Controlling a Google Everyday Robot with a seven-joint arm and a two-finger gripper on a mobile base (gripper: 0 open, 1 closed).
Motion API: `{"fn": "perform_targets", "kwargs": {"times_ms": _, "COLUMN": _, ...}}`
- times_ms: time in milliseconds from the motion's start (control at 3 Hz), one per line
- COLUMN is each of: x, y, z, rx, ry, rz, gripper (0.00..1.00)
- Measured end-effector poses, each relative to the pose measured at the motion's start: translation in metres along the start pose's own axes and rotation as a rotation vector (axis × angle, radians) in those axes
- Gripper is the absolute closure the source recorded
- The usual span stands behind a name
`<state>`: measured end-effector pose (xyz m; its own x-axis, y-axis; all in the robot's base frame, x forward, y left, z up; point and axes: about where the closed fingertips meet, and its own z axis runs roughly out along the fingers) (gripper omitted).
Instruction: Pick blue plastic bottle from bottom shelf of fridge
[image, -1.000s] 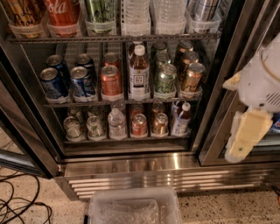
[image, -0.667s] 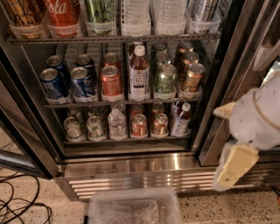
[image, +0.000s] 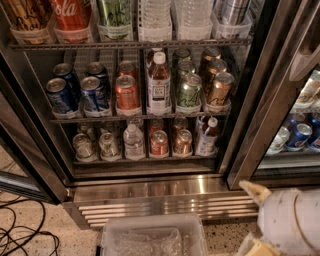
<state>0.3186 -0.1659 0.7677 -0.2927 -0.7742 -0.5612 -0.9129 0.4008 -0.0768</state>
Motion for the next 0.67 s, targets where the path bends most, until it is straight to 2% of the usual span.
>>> {"fn": "perform_targets", "kwargs": {"times_ms": 333, "x": 0.032, "y": 0.042, "z": 0.051, "rx": 0.022, "ry": -0.111, "rz": 0.086, "gripper": 0.00}}
{"fn": "perform_targets", "kwargs": {"times_ms": 667, "x": 0.042, "y": 0.058, "z": 0.093, "rx": 0.090, "ry": -0.235, "rz": 0.161, "gripper": 0.00}}
